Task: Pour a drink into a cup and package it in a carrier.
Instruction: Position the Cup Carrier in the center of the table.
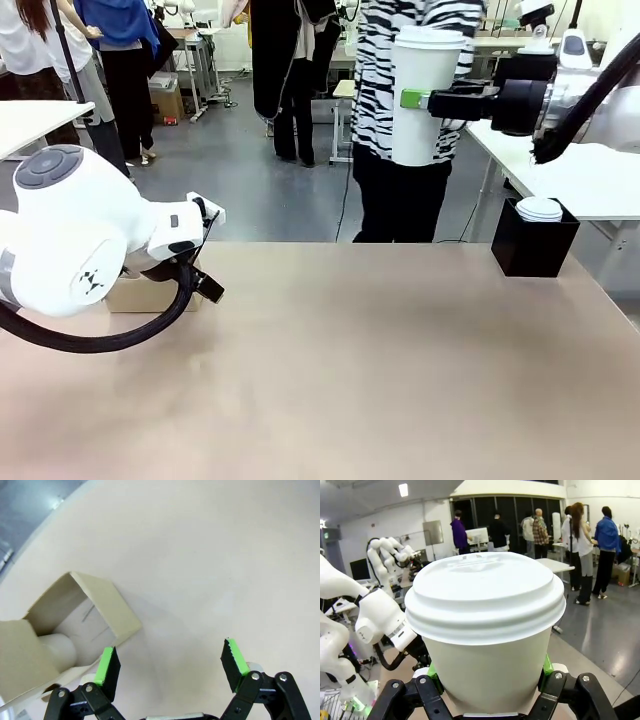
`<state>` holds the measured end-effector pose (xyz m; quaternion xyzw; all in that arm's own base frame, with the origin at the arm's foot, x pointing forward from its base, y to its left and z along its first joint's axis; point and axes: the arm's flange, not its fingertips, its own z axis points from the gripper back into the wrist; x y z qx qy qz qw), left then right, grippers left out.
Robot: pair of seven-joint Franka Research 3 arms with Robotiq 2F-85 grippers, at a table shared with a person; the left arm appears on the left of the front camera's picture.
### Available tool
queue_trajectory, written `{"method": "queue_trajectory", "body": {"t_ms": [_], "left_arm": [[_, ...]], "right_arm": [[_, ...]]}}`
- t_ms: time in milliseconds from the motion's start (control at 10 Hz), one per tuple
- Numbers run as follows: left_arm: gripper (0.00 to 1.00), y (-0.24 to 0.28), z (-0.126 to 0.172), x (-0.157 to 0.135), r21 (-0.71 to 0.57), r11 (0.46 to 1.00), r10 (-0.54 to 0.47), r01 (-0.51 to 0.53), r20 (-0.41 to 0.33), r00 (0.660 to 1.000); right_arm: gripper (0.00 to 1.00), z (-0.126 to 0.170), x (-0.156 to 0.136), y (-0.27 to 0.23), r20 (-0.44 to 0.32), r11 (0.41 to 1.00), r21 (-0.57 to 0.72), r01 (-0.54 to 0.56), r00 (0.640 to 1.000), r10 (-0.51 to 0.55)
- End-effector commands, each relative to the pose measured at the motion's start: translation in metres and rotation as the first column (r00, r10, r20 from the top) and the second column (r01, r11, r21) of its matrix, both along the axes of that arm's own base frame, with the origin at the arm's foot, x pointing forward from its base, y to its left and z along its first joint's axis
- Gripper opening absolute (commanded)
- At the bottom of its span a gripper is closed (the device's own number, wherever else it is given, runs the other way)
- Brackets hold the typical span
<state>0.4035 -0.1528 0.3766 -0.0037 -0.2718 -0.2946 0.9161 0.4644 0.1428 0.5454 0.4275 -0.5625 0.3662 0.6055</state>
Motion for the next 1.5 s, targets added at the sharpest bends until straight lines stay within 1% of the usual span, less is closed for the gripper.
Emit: {"method": "queue_trajectory", "body": {"t_ms": [0, 200, 300, 500, 600, 700, 800, 900, 1100, 1200, 1300, 1400], "left_arm": [[1.00, -0.010, 0.044, -0.016, 0.016, 0.999, 0.047, -0.047, 0.013, 0.999], [1.00, -0.018, 0.104, -0.027, 0.040, 0.997, 0.064, -0.066, 0.058, 0.996], [1.00, -0.018, 0.138, -0.027, 0.036, 0.995, 0.092, -0.094, 0.059, 0.994], [1.00, -0.007, 0.192, -0.014, 0.066, 0.973, 0.216, -0.223, 0.101, 0.971], [1.00, 0.004, 0.209, -0.002, 0.061, 0.960, 0.268, -0.273, 0.078, 0.960], [1.00, 0.020, 0.219, 0.017, 0.048, 0.942, 0.332, -0.333, 0.022, 0.943], [1.00, 0.036, 0.219, 0.037, 0.041, 0.921, 0.389, -0.388, -0.015, 0.921], [1.00, 0.071, 0.197, 0.076, 0.025, 0.887, 0.461, -0.461, -0.095, 0.882], [1.00, 0.072, 0.195, 0.078, 0.027, 0.887, 0.461, -0.461, -0.104, 0.881], [1.00, 0.084, 0.179, 0.089, 0.038, 0.882, 0.470, -0.469, -0.129, 0.873], [1.00, 0.096, 0.170, 0.094, 0.028, 0.877, 0.477, -0.479, -0.147, 0.866], [1.00, 0.102, 0.164, 0.098, 0.001, 0.882, 0.464, -0.471, -0.166, 0.870]], "right_arm": [[0.81, 0.006, 0.003, 0.003, 0.019, 1.000, 0.018, 0.000, 1.000, 0.000], [0.81, 0.006, 0.003, 0.003, 0.019, 1.000, 0.018, 0.000, 1.000, 0.000], [0.81, 0.006, 0.003, 0.003, 0.019, 1.000, 0.018, 0.000, 1.000, 0.000], [0.81, 0.006, 0.003, 0.003, 0.019, 1.000, 0.018, 0.000, 1.000, 0.000], [0.81, 0.006, 0.003, 0.003, 0.019, 1.000, 0.018, 0.000, 1.000, 0.000], [0.81, 0.006, 0.003, 0.003, 0.019, 1.000, 0.018, 0.000, 1.000, 0.000], [0.81, 0.006, 0.003, 0.003, 0.019, 1.000, 0.018, 0.000, 1.000, 0.000], [0.81, 0.006, 0.003, 0.003, 0.019, 1.000, 0.018, 0.000, 1.000, 0.000], [0.81, 0.006, 0.003, 0.003, 0.019, 1.000, 0.018, 0.000, 1.000, 0.000], [0.81, 0.006, 0.003, 0.003, 0.019, 1.000, 0.018, 0.000, 1.000, 0.000], [0.81, 0.006, 0.003, 0.003, 0.019, 1.000, 0.018, 0.000, 1.000, 0.000], [0.81, 0.006, 0.003, 0.003, 0.019, 1.000, 0.018, 0.000, 1.000, 0.000]]}}
